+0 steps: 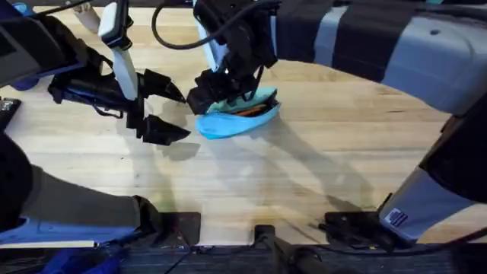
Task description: Unzip the bag, pick up the pens from the table one at a time and place them inside, then zip the bag closed.
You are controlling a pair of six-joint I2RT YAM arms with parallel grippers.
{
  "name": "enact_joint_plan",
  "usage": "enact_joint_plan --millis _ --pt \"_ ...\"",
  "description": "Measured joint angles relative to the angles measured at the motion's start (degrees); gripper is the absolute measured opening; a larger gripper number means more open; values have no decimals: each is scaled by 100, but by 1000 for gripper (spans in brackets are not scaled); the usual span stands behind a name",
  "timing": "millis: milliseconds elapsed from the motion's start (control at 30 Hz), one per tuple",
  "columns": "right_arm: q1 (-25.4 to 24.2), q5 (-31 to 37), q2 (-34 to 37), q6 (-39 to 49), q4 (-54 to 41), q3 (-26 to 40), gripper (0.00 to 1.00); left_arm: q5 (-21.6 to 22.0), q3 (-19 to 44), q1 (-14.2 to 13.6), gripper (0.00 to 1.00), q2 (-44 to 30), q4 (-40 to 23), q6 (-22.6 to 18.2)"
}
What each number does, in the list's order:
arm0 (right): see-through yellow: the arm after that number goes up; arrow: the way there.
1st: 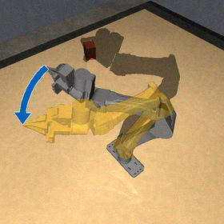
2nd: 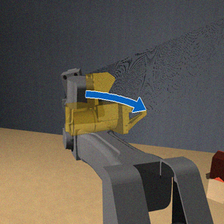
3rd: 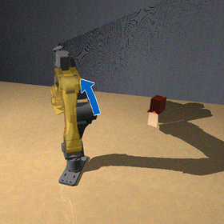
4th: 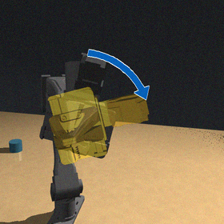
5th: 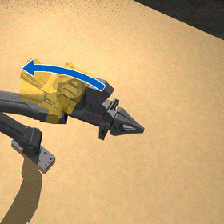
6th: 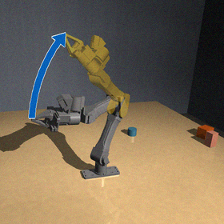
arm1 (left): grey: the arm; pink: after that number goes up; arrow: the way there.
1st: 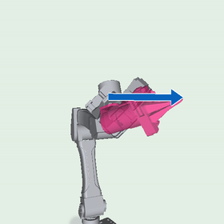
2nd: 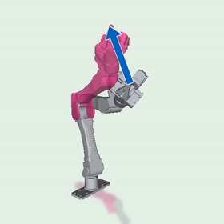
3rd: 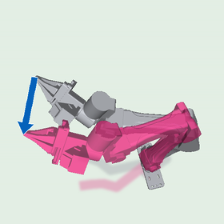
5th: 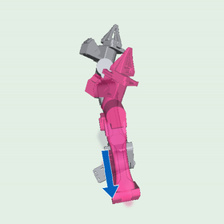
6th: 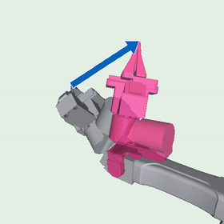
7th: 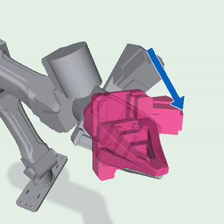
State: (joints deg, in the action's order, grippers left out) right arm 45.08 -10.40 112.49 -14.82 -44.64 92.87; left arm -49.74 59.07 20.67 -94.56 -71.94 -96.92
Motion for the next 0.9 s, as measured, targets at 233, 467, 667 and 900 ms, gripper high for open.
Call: enact_joint_plan --millis 233,467,667,900 --pt "-26 111 4 -4 -15 1 453 0 0 0 982 0 0 -2" --pt "-68 253 4 -19 -46 1 39 0 0 0 983 2 -2 -2" --pt "-68 251 4 -18 -50 1 32 -1 0 0 982 0 -2 -2" --pt "-68 250 -2 -18 -52 1 31 0 0 0 982 1 -2 -4"
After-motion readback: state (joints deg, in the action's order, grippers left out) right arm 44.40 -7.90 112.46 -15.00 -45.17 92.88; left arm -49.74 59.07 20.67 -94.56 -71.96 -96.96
